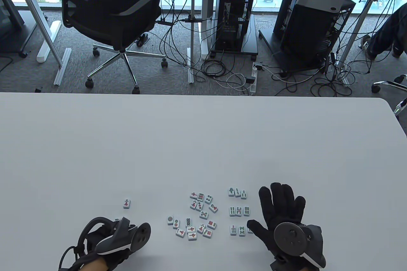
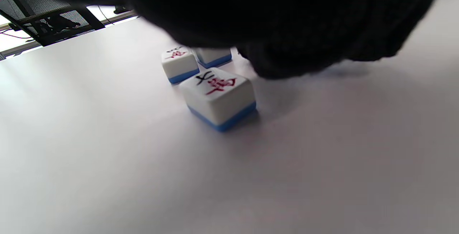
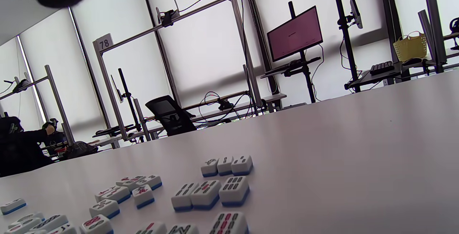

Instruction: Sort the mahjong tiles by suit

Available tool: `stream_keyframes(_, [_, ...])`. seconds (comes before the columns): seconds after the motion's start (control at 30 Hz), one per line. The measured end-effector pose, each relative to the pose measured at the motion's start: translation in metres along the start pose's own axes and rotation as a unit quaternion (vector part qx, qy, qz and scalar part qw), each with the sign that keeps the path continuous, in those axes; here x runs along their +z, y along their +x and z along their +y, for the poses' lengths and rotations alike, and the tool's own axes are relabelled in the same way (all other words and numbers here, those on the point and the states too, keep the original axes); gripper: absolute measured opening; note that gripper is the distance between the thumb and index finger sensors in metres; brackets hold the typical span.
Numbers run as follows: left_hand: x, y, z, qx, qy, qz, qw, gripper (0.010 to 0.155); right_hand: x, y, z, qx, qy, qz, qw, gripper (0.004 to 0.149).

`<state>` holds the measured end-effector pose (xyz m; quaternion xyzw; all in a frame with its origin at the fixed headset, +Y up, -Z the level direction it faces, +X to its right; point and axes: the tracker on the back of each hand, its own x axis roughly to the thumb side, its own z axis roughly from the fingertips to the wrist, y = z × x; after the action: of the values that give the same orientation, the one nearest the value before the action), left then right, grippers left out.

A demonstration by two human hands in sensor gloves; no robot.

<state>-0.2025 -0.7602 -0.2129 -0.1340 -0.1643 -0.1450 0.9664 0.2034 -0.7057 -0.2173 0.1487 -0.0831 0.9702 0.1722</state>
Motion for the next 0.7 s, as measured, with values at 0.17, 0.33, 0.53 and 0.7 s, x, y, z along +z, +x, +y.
stream_keyframes(0.17, [-0.001, 0.005, -0.001, -0.027, 0.003, 0.004, 1.000, 0.064, 0.000, 0.000, 0.000, -0.002, 0.000, 0.000, 1.000, 0.085])
stream_keyframes(0.33, [-0.004, 0.008, 0.019, -0.031, -0.018, 0.010, 0.999, 0.067, 0.000, 0.001, 0.000, -0.004, -0.001, -0.002, 1.000, 0.085])
stream_keyframes(0.53, [-0.020, 0.030, 0.056, -0.007, 0.059, -0.018, 0.998, 0.062, 0.000, 0.001, 0.000, -0.005, -0.001, -0.002, 1.000, 0.085])
stream_keyframes(0.7, [-0.038, 0.064, 0.067, -0.019, 0.125, -0.037, 0.991, 0.056, 0.000, 0.001, 0.000, -0.006, -0.001, -0.003, 1.000, 0.085])
